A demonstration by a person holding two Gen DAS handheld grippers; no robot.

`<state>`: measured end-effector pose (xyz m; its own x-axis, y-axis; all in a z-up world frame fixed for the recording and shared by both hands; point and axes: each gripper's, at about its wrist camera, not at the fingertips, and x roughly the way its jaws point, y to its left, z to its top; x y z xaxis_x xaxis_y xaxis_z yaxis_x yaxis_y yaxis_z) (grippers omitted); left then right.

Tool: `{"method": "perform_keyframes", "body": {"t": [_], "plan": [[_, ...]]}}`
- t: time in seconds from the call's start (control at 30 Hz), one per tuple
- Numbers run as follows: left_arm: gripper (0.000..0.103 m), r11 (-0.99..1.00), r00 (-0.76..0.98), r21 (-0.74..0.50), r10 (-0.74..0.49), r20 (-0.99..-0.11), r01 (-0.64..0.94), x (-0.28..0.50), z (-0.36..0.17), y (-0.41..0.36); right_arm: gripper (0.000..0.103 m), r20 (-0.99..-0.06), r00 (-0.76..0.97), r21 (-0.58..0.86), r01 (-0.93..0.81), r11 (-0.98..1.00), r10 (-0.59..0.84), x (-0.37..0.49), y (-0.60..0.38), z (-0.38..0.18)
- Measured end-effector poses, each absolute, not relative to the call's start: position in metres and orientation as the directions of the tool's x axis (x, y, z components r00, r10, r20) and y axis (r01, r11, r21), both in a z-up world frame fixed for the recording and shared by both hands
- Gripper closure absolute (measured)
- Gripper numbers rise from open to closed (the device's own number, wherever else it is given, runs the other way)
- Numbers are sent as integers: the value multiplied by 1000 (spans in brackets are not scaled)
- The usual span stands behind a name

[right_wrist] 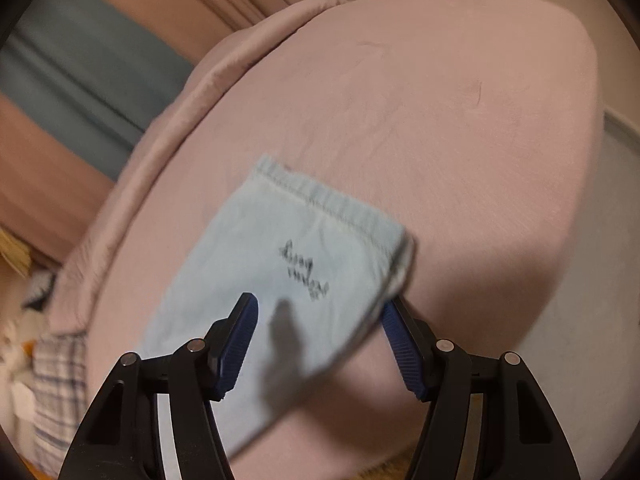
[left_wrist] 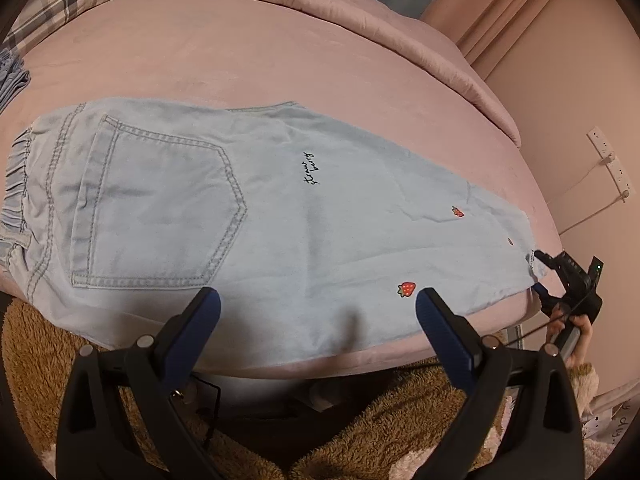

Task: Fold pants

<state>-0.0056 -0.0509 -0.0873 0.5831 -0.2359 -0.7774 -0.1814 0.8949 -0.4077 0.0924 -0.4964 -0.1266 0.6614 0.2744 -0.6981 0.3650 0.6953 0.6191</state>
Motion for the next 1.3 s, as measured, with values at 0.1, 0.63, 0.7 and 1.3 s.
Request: {"method": "perform_keyframes", "body": {"t": [0.1,0.63,0.7,1.3], "plan": [[5,895,580,-406,-235,-780,-184,-4,-88,-49,42,-668,681,670,374,641,300,100,-503,-128],[5,891,591,-410,-229,-773,-192,-12,-81,-42,97,-559,808,541,184,821,187,96,-440,-20],[5,891,591,-410,-228,-774,-194,-12,-81,-42,97,-511,828,525,88,847,231,89,-414,7],[5,875,582,-425,-225,-781,-233,-18,-87,-22,97,-601,575,375,-410,831,555,76,-200,3]]}}
